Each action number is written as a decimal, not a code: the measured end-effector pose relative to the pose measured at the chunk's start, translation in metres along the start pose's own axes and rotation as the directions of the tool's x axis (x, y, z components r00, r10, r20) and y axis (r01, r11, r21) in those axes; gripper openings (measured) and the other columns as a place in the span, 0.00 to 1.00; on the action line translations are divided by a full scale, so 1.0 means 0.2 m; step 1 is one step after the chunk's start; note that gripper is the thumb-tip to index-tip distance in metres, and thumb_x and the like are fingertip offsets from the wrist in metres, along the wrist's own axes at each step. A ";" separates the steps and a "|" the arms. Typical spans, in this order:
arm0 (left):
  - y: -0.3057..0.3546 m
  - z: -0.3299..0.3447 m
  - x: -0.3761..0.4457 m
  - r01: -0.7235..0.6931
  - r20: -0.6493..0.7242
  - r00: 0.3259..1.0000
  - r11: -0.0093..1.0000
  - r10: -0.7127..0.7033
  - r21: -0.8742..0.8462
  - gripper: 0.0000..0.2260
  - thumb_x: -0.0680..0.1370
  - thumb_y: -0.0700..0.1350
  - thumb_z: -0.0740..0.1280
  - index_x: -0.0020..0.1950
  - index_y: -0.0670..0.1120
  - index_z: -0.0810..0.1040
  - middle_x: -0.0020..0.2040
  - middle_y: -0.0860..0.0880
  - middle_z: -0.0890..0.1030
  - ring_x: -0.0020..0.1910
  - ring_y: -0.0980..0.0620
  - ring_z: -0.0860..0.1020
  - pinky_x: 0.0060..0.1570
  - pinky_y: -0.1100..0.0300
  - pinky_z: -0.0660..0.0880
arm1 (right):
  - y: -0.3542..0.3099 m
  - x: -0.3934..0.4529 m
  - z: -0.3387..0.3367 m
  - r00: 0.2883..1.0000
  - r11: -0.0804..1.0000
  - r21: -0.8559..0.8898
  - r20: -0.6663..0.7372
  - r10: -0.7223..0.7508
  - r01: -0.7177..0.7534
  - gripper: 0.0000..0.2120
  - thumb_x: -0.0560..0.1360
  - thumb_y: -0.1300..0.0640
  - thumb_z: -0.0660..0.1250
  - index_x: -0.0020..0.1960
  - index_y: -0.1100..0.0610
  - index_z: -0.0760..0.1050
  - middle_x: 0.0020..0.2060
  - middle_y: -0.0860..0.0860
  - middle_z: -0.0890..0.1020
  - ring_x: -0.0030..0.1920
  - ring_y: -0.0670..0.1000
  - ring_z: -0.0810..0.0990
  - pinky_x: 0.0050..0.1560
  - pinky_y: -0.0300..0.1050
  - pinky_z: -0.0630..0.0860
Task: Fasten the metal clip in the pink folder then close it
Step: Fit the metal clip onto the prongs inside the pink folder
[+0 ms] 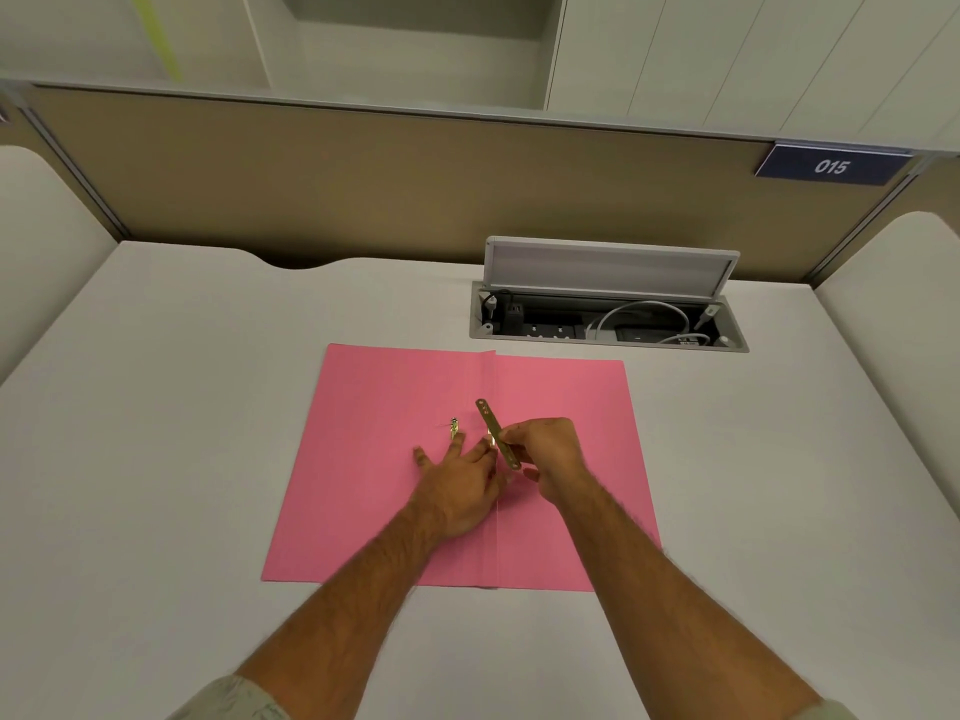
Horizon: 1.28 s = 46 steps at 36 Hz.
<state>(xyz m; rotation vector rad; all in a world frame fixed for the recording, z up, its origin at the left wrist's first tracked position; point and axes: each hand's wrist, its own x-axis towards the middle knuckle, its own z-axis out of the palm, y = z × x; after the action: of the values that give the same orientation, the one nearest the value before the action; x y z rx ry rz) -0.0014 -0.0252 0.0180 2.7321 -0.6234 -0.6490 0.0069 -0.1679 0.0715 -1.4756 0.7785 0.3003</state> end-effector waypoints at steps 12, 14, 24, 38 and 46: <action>0.07 0.04 0.03 0.035 -0.058 0.998 0.988 -0.026 0.148 0.22 0.86 0.50 0.47 0.81 0.50 0.59 0.82 0.50 0.57 0.80 0.35 0.53 0.67 0.20 0.53 | 0.00 -0.01 -0.01 0.996 0.994 0.083 0.049 0.071 -0.075 0.05 0.69 0.69 0.72 0.43 0.66 0.85 0.31 0.56 0.86 0.28 0.51 0.82 0.39 0.47 0.77; 0.07 0.03 0.03 0.037 -0.058 0.998 0.989 -0.028 0.144 0.22 0.86 0.50 0.47 0.81 0.51 0.59 0.82 0.50 0.57 0.80 0.35 0.53 0.68 0.20 0.53 | 0.00 -0.01 -0.02 0.996 0.994 0.085 0.049 0.071 -0.075 0.05 0.69 0.69 0.72 0.43 0.65 0.85 0.32 0.55 0.86 0.29 0.51 0.82 0.38 0.47 0.77; 0.07 0.02 0.01 0.035 -0.063 0.998 0.991 -0.027 0.131 0.23 0.85 0.48 0.53 0.81 0.53 0.59 0.82 0.52 0.56 0.81 0.37 0.53 0.68 0.21 0.54 | 0.04 0.00 -0.02 0.997 0.997 0.070 0.072 0.039 -0.044 0.05 0.70 0.70 0.71 0.44 0.66 0.85 0.38 0.56 0.88 0.34 0.51 0.86 0.30 0.39 0.79; 0.05 0.04 0.02 0.029 -0.070 0.997 0.994 -0.022 0.103 0.23 0.85 0.49 0.55 0.81 0.56 0.59 0.82 0.54 0.56 0.81 0.37 0.53 0.68 0.21 0.54 | 0.07 0.01 0.01 0.998 0.997 0.080 0.063 0.007 -0.013 0.06 0.71 0.72 0.70 0.44 0.66 0.85 0.39 0.58 0.87 0.34 0.53 0.84 0.32 0.41 0.76; 0.05 0.04 0.02 0.028 -0.081 0.997 0.996 -0.022 0.080 0.22 0.85 0.49 0.53 0.81 0.55 0.59 0.82 0.53 0.57 0.81 0.38 0.53 0.68 0.21 0.54 | 0.07 0.02 0.02 0.998 0.997 0.073 0.055 -0.007 0.003 0.06 0.71 0.72 0.69 0.43 0.67 0.84 0.41 0.61 0.87 0.35 0.55 0.83 0.33 0.42 0.76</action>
<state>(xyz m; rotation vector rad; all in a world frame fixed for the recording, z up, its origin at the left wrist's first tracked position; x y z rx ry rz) -0.0062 -0.0360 0.0123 2.8293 -0.6105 -0.5284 0.0025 -0.1636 0.0574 -1.3945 0.7345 0.3048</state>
